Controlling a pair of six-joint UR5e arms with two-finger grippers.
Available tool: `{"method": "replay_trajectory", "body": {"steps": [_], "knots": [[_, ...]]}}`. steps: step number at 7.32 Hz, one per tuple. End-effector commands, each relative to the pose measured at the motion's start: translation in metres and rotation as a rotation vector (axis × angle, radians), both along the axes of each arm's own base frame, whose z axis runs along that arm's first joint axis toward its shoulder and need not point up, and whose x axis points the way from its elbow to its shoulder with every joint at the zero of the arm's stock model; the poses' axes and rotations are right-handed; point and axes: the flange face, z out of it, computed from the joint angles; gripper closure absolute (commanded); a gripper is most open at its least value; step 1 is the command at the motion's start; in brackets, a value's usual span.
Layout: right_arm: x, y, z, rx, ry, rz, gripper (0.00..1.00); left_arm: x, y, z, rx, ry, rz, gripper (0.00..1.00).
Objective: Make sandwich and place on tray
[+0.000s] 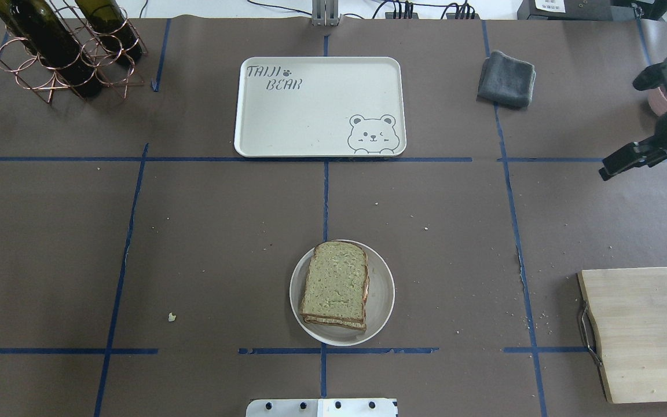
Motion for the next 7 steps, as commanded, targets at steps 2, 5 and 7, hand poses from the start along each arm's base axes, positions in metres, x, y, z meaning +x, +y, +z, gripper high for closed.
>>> {"method": "replay_trajectory", "body": {"steps": [2,5,7], "knots": [[0.137,0.04,0.101,-0.033,0.031,-0.052,0.0,0.002,-0.029,-0.053,0.255,0.009,0.001,0.0],[0.188,0.1,0.165,-0.145,0.04,0.016,0.0,0.062,-0.05,-0.101,0.196,0.242,0.047,0.0],[0.188,0.1,0.177,-0.171,0.043,0.018,0.0,0.164,-0.038,-0.173,0.206,0.324,0.184,0.0]]}}
